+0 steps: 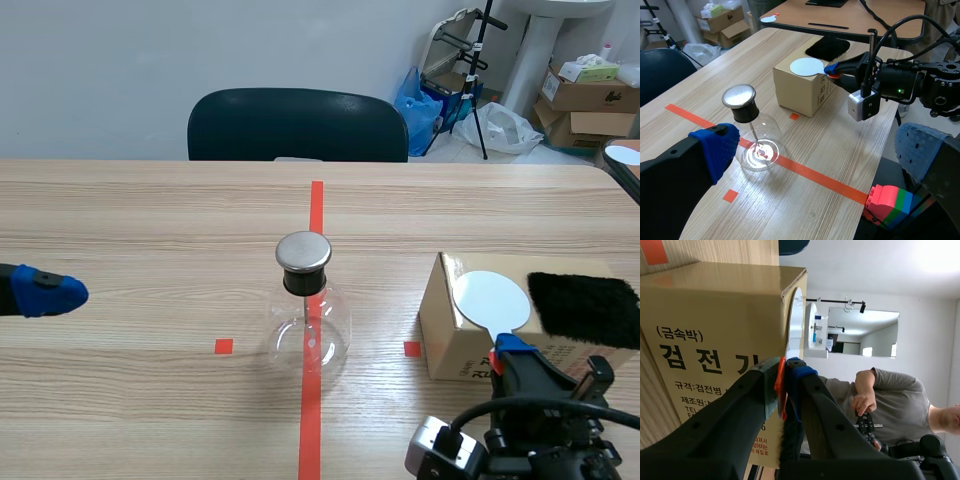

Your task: Do the electroscope experiment

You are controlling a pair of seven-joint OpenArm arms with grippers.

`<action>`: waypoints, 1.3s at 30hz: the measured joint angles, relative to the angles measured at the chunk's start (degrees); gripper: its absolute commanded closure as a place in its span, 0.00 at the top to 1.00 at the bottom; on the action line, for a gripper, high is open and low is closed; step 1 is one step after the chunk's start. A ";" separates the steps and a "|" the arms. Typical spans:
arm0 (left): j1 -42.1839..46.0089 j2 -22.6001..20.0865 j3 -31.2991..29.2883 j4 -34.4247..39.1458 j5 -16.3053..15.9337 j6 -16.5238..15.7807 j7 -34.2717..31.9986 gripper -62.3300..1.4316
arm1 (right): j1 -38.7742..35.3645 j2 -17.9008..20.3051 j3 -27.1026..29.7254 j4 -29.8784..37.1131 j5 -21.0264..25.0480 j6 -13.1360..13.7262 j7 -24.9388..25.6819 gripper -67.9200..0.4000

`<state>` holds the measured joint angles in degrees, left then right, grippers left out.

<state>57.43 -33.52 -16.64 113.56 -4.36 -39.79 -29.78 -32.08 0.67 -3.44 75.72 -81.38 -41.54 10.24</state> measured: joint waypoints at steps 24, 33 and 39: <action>-0.13 0.00 0.00 -0.02 0.00 0.00 -0.02 1.00 | 0.00 0.00 -0.44 0.00 0.44 0.02 0.00 1.00; -0.13 0.00 0.00 -0.02 0.00 0.00 -0.02 1.00 | 0.00 0.00 -0.44 0.00 0.44 0.02 0.00 1.00; -0.13 0.00 0.00 -0.02 0.00 -0.02 -0.02 1.00 | 0.00 0.00 -0.44 0.00 0.44 0.02 0.00 1.00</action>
<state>57.30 -33.52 -16.64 113.54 -4.36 -39.81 -29.80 -32.08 0.67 -3.88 75.72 -80.95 -41.52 10.24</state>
